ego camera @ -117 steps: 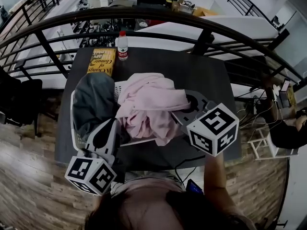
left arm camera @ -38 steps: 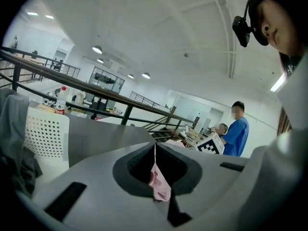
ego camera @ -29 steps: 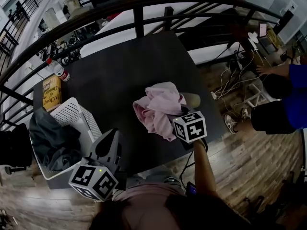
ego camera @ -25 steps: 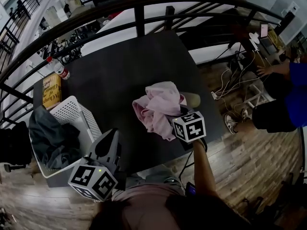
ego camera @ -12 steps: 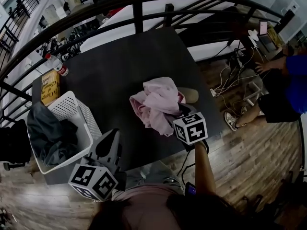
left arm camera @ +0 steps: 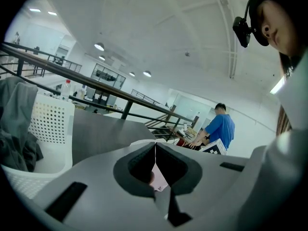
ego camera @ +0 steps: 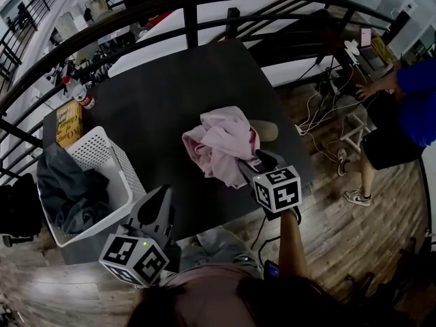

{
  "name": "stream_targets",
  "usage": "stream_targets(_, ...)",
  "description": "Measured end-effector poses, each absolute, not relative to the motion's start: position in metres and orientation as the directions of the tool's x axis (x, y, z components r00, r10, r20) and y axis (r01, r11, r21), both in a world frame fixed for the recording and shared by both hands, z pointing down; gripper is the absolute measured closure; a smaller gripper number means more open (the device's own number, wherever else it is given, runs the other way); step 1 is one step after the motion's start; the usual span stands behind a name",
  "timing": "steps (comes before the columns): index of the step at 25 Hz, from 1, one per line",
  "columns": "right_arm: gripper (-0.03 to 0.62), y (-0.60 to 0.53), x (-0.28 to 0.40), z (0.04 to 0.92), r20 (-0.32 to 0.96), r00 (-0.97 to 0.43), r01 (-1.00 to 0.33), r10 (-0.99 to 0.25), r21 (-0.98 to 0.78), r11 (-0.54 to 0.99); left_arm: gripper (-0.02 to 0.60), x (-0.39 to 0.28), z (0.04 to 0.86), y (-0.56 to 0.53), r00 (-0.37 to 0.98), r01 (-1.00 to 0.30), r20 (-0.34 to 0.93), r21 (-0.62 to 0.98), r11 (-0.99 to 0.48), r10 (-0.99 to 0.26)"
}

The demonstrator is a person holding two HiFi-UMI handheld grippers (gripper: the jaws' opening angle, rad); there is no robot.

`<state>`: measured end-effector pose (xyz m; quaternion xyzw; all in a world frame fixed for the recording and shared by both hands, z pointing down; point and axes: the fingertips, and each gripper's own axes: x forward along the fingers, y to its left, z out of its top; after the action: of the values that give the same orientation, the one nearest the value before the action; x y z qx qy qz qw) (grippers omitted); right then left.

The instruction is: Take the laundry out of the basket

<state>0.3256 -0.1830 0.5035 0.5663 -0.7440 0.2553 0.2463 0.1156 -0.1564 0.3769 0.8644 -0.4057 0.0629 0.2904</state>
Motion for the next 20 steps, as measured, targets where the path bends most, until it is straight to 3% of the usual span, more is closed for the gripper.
stream_targets(12, 0.346, -0.134, 0.301, 0.483, 0.627, -0.243, -0.969, -0.74, -0.123, 0.214, 0.584, 0.09, 0.369, -0.112, 0.659, -0.739, 0.331, 0.453, -0.499, -0.676)
stream_targets(20, 0.403, -0.098, 0.283, 0.463, 0.589, -0.23, -0.972, -0.775, -0.108, 0.207, 0.584, 0.074, 0.361, -0.077, 0.669, -0.729, 0.303, 0.448, -0.518, -0.679)
